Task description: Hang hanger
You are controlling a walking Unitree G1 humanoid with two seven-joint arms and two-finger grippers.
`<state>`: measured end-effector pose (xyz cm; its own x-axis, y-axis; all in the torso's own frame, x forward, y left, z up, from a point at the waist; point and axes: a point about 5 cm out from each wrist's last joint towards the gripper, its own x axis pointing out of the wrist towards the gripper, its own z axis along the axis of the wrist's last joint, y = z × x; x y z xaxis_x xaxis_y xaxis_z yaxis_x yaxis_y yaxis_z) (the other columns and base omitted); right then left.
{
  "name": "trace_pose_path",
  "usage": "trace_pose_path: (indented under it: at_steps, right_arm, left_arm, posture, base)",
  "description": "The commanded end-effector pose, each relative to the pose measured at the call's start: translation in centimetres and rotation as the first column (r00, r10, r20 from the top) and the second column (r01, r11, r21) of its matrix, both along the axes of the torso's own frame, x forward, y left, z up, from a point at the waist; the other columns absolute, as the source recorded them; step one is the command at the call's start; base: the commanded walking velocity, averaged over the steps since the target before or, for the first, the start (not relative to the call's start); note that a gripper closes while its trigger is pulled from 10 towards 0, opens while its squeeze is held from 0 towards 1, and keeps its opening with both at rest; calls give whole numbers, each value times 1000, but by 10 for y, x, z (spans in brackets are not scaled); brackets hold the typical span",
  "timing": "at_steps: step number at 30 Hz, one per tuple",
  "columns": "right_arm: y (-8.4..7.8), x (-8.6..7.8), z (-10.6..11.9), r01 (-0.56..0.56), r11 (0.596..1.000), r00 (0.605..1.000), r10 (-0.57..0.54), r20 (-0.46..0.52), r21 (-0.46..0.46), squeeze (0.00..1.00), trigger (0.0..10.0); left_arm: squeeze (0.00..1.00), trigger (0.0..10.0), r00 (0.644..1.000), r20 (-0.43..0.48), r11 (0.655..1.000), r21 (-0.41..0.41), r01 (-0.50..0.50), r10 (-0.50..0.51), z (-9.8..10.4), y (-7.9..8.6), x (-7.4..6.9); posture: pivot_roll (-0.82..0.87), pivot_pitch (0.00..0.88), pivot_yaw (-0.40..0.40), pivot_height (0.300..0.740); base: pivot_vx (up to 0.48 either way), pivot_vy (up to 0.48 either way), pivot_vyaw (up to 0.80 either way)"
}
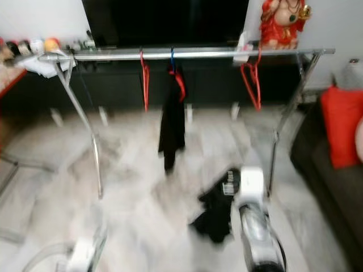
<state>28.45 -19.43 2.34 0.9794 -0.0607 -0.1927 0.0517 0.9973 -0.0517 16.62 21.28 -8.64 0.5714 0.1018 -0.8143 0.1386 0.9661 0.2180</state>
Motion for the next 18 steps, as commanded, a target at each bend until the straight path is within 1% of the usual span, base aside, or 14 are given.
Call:
trace_pose_path:
  at_steps: [1, 11, 18]
  right_arm:
    - [0, 8, 13, -5, 1000, 998, 5, 56, -5, 0, 10000]
    - [0, 10, 16, -5, 1000, 998, 5, 69, -7, 0, 10000]
    - [1, 10, 16, -3, 1000, 998, 3, 69, -5, 0, 10000]
  left_arm:
    - [0, 10000, 1000, -12, 1000, 9, 11, -11, -1, 1, -1]
    - [0, 10000, 1000, -6, 1000, 11, 13, -13, 0, 2, 0]
    - [0, 10000, 1000, -2, 1000, 13, 13, -13, 1, 1, 3]
  posture:
    - [-174, 27, 21, 740]
    - [-174, 28, 24, 740]
    - [-174, 30, 26, 740]
  base:
    - [-296, 0, 0]
    - [-295, 0, 0]
    - [0, 0, 0]
